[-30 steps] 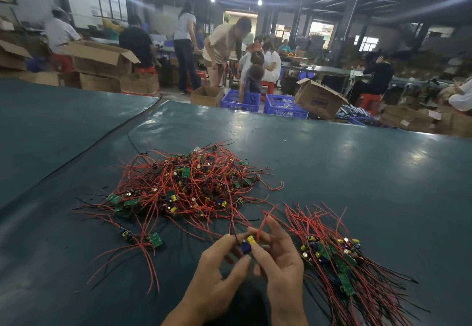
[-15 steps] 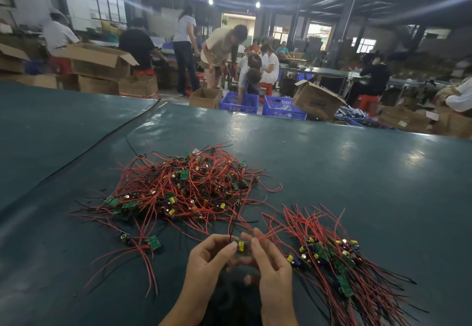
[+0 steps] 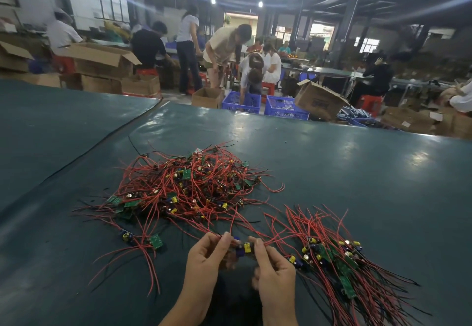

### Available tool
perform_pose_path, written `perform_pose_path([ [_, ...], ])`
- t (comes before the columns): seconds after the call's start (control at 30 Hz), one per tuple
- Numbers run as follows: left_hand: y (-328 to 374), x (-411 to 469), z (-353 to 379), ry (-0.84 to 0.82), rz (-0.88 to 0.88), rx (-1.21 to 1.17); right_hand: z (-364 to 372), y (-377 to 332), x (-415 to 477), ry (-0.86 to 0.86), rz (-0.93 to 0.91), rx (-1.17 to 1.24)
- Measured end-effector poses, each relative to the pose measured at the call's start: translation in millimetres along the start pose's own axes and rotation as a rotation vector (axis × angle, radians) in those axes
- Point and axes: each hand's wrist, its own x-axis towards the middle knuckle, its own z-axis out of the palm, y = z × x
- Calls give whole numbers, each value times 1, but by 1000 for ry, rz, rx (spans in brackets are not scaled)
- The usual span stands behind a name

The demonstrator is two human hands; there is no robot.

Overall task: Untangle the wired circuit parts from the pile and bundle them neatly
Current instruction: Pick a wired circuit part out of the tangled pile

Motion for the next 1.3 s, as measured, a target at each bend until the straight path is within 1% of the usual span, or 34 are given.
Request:
perform_pose_path([
  [0.1, -1, 1, -2, -37, -20, 13, 0, 0, -1, -15, 2, -6],
  [0.17, -1, 1, -3, -136, -16, 75, 1, -2, -2, -40, -3, -18],
  [0.23, -1, -1, -1, -237, 9, 198, 2, -4, -4, -84, -7, 3],
  [0.27, -1, -2, 0, -254, 26, 239, 2, -4, -3, -100, -7, 22],
  [0.33, -2, -2, 1, -238, 46, 259, 2, -4, -2, -103, 1, 34],
  [0.47, -2, -3, 5, -217, 77, 283, 4, -6, -2, 1, 81, 116],
  [0.63, 1, -6, 13, -199, 125, 293, -17, -16, 11, 258, 101, 212],
  [0.73, 4, -6, 14, -203, 108, 259, -32, -23, 17, 309, 74, 358],
  [0.83, 2, -8, 14, -224, 101, 253, -38, -26, 20, 331, 39, 417],
  [0.9, -1, -8, 13, -218, 85, 234, -35, -24, 19, 312, 24, 365],
  [0.93, -1, -8, 13, -211, 77, 222, -31, -22, 16, 274, 21, 310],
  [1.07, 0, -5, 9, -208, 78, 200, -2, -6, 0, -9, -28, 63],
  [1.1, 1, -5, 8, -225, 79, 204, 3, -3, -1, -26, -36, 22],
  [1.2, 4, -6, 7, -265, 109, 260, 4, -3, 1, 23, -16, 14],
  [1.3, 8, -4, 5, -251, 141, 293, -12, -11, 9, 169, -7, 83],
])
